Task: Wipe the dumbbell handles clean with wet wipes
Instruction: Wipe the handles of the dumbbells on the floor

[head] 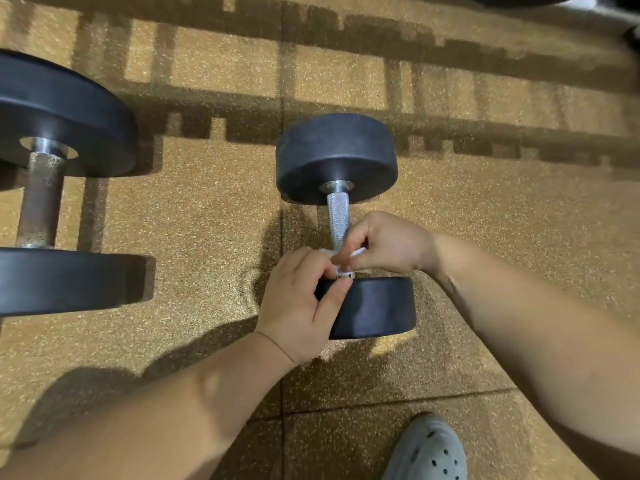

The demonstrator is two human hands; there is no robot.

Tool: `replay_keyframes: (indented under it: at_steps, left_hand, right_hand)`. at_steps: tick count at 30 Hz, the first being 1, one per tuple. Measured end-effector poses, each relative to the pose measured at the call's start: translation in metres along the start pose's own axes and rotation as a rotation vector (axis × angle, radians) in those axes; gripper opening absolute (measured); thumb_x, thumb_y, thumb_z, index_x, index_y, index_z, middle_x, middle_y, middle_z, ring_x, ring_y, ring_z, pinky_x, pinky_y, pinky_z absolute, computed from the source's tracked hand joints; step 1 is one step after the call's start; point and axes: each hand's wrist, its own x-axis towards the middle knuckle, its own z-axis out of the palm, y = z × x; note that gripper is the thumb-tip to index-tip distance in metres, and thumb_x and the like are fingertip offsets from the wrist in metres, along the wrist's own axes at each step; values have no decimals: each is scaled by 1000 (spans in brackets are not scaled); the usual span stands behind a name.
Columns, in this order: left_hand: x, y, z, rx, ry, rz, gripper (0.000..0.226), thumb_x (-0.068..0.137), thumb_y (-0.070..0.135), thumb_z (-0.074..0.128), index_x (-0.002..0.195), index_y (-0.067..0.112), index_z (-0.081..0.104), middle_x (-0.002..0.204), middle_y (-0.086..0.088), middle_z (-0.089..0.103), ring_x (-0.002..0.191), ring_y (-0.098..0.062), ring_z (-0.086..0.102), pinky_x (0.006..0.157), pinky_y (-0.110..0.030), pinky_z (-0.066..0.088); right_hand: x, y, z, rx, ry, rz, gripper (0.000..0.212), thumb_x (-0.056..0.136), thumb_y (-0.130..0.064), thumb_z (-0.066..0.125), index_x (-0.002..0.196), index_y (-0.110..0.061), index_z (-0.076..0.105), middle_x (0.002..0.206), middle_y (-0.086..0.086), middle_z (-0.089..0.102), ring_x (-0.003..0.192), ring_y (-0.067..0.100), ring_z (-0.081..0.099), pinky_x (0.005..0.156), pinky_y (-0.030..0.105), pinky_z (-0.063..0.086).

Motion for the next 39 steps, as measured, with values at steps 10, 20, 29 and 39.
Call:
replay_keyframes:
  at_steps: [10,20,29,39]
  left_hand:
    - [0,-5,-1,-15,4,11,37,99,43,41,84,12,54,84,2,50,81,-20,45,73,-32,36]
    - [-2,-5,-2,-14,42,4,33,100,39,41,82,13,52,84,4,48,79,-19,44,72,-31,33]
    - [10,36,27,-106,60,98,24,96,34,50,85,14,57,91,8,48,89,-13,46,83,-33,39]
    - [17,52,50,161,-59,285,29,88,39,58,88,11,60,90,-9,55,83,-32,53,75,-48,50]
  right_hand:
    - [25,5,11,-107,630,0,15,88,-25,75,102,-24,80,80,-15,62,72,-5,57,66,5,35]
    - [30,-2,0,-236,585,-6,16,90,-30,72,103,-27,80,99,-8,76,89,6,68,82,29,54]
    - [-4,17,-5,-287,222,1,8,86,-26,77,92,-26,82,84,-11,75,75,1,62,68,13,41]
    - [-8,36,-15,-189,498,54,10,87,-30,76,95,-28,81,98,-8,77,92,6,69,79,25,50]
